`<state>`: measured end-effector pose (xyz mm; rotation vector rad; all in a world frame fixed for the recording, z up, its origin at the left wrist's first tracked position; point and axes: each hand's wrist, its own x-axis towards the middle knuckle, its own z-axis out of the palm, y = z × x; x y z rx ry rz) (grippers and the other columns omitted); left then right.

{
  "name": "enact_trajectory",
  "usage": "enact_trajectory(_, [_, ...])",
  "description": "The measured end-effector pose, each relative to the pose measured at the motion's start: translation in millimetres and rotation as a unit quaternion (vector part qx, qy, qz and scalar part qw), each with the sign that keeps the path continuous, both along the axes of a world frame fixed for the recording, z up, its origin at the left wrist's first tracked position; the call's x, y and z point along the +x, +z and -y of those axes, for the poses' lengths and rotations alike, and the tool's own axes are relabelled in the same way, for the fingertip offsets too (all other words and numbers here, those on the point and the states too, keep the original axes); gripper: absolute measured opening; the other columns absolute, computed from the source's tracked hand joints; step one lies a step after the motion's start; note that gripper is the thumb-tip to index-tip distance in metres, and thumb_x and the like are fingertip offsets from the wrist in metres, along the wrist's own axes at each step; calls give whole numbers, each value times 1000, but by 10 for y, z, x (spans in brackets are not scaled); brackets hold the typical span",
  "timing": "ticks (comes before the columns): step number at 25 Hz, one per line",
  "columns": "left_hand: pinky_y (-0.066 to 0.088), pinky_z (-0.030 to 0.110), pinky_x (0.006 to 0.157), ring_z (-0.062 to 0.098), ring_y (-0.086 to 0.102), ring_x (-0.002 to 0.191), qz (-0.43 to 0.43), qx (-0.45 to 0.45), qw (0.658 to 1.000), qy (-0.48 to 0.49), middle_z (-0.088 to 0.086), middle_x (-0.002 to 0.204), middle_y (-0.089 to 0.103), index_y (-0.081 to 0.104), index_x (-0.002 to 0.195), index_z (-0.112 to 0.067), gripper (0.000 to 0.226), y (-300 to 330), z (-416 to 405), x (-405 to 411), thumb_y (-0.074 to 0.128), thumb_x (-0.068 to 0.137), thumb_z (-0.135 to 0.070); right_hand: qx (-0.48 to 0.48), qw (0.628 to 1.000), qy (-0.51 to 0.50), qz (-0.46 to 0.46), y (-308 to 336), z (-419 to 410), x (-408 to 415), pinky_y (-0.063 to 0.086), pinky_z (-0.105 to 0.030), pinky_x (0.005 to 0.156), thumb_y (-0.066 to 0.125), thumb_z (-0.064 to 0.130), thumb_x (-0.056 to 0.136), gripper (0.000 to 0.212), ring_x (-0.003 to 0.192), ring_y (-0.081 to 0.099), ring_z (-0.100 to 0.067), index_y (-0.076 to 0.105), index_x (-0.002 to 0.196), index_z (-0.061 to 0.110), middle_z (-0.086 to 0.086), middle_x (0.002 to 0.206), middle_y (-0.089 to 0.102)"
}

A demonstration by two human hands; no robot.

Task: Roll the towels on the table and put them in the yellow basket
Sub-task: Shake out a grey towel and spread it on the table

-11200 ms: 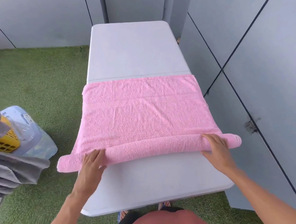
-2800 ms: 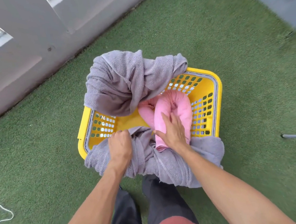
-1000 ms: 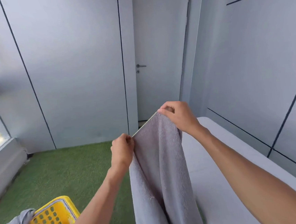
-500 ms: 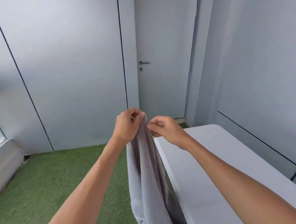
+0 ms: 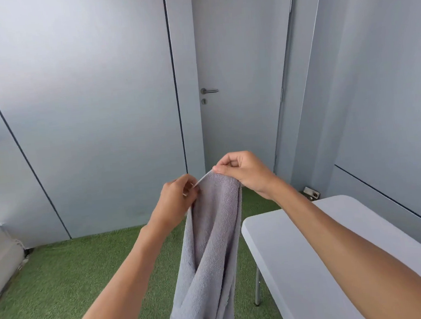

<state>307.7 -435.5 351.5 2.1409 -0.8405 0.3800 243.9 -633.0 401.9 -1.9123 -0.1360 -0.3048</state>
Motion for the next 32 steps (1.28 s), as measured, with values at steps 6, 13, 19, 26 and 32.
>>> enact_trajectory(6, [49, 30, 73, 19, 65, 75, -97, 14, 988, 119, -1, 81, 69, 69, 95, -11, 14, -532, -84, 987, 59, 87, -6, -18, 977, -208, 41, -68, 1008, 847, 44, -20, 69, 70, 26, 86, 14, 71, 58, -8, 69, 86, 12, -3, 79, 68])
enact_trajectory(13, [34, 16, 59, 18, 57, 70, -46, -32, 990, 133, 9, 80, 70, 69, 91, -6, 19, -100, 572, 1999, 51, 94, -12, -47, 978, -201, -40, -615, 1496, 1848, 46, -26, 75, 65, 27, 89, 14, 83, 64, -10, 67, 94, 15, 2, 90, 70])
enact_trajectory(19, [32, 19, 60, 23, 57, 69, -16, 42, 999, 30, 4, 73, 65, 68, 91, -7, 17, 152, 1533, 2614, 51, 92, -9, 24, 994, 52, -94, -708, 1265, 2624, 51, -35, 95, 66, 30, 89, 27, 104, 65, -12, 64, 112, 15, -1, 109, 70])
enact_trajectory(26, [41, 10, 65, 6, 54, 61, -15, 71, 997, 37, -2, 69, 62, 67, 90, -10, 13, 30, 1614, 3114, 55, 92, -12, 26, 997, 27, -62, -938, 1543, 3210, 47, -35, 85, 67, 32, 87, 17, 83, 62, -11, 67, 94, 16, -8, 90, 72])
enact_trajectory(32, [50, 33, 74, 23, 62, 83, -124, 208, 965, 103, 3, 90, 67, 67, 95, -13, 13, -486, 1234, 3373, 62, 83, -10, -63, 997, -28, -26, -737, 1676, 3530, 50, -35, 82, 66, 28, 88, 15, 77, 59, -11, 69, 90, 13, -9, 88, 70])
